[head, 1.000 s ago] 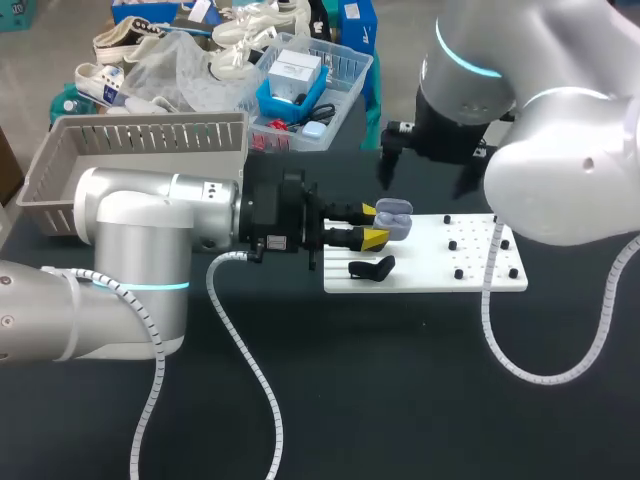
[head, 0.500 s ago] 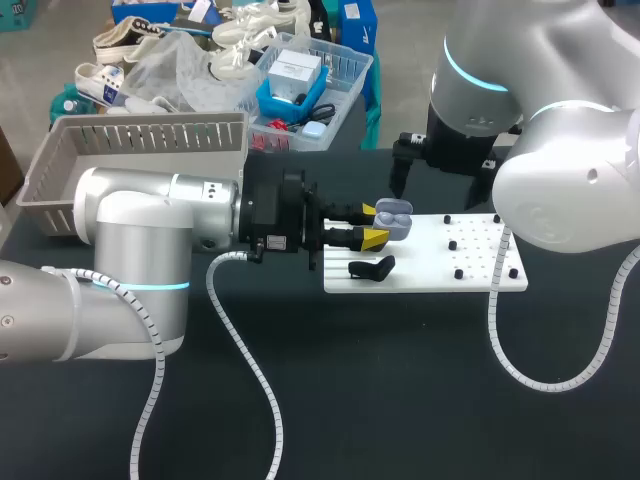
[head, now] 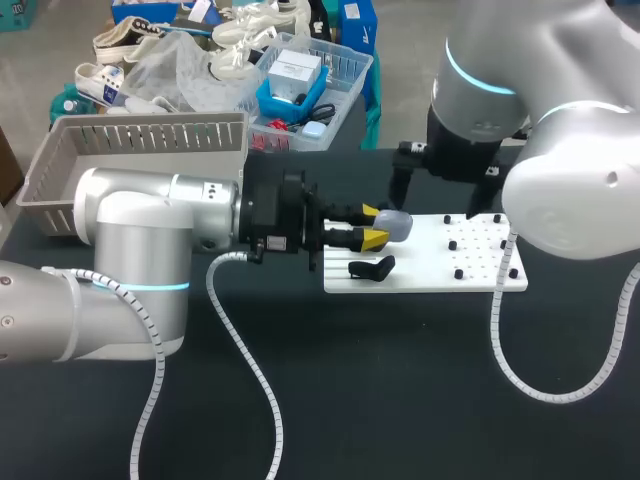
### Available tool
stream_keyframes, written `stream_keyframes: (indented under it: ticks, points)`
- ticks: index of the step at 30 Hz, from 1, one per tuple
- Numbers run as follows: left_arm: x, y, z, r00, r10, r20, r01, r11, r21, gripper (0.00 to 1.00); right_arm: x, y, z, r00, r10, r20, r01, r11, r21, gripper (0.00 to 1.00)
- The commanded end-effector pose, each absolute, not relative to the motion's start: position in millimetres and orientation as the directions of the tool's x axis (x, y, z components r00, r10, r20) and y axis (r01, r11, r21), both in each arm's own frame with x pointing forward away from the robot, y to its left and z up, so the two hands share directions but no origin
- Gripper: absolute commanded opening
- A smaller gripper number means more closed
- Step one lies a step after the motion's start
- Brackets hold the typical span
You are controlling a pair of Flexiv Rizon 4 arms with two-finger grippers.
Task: Pick up each earbud case from the left stands, insert the matching earbuds, close the lid, and place the case in the box.
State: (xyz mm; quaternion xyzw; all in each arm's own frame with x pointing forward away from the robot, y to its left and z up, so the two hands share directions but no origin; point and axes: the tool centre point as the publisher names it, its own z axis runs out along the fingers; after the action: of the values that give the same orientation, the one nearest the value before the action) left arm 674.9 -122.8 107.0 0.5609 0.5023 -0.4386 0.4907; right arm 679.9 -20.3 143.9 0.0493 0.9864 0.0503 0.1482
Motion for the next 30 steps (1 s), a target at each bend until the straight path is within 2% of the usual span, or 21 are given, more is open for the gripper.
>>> stream_keyframes:
  ticks: [1,11,15,19,30]
  points:
    - [674.7,-123.0,107.5,0.112,0.133,-0.985,0.994,-0.006,0.112,0.0,675.4,-25.0,146.3,-0.943,0.116,-0.312,0.083,0.99,0.118,1.0]
    - [674.7,-123.0,107.5,0.112,0.133,-0.985,0.994,-0.006,0.112,0.0,679.5,-22.3,178.8,-0.901,0.075,-0.428,0.004,0.986,0.165,1.0]
    - [674.7,-123.0,107.5,0.112,0.133,-0.985,0.994,-0.006,0.112,0.0,673.2,-11.6,187.8,-0.899,-0.112,-0.424,-0.194,0.969,0.156,1.0]
    - [674.7,-123.0,107.5,0.112,0.133,-0.985,0.994,-0.006,0.112,0.0,666.6,-2.7,188.7,-0.879,-0.342,-0.332,-0.399,0.909,0.119,1.0]
    - [674.7,-123.0,107.5,0.112,0.133,-0.985,0.994,-0.006,0.112,0.0,667.2,8.6,192.1,-0.808,-0.545,-0.224,-0.576,0.811,0.102,1.0]
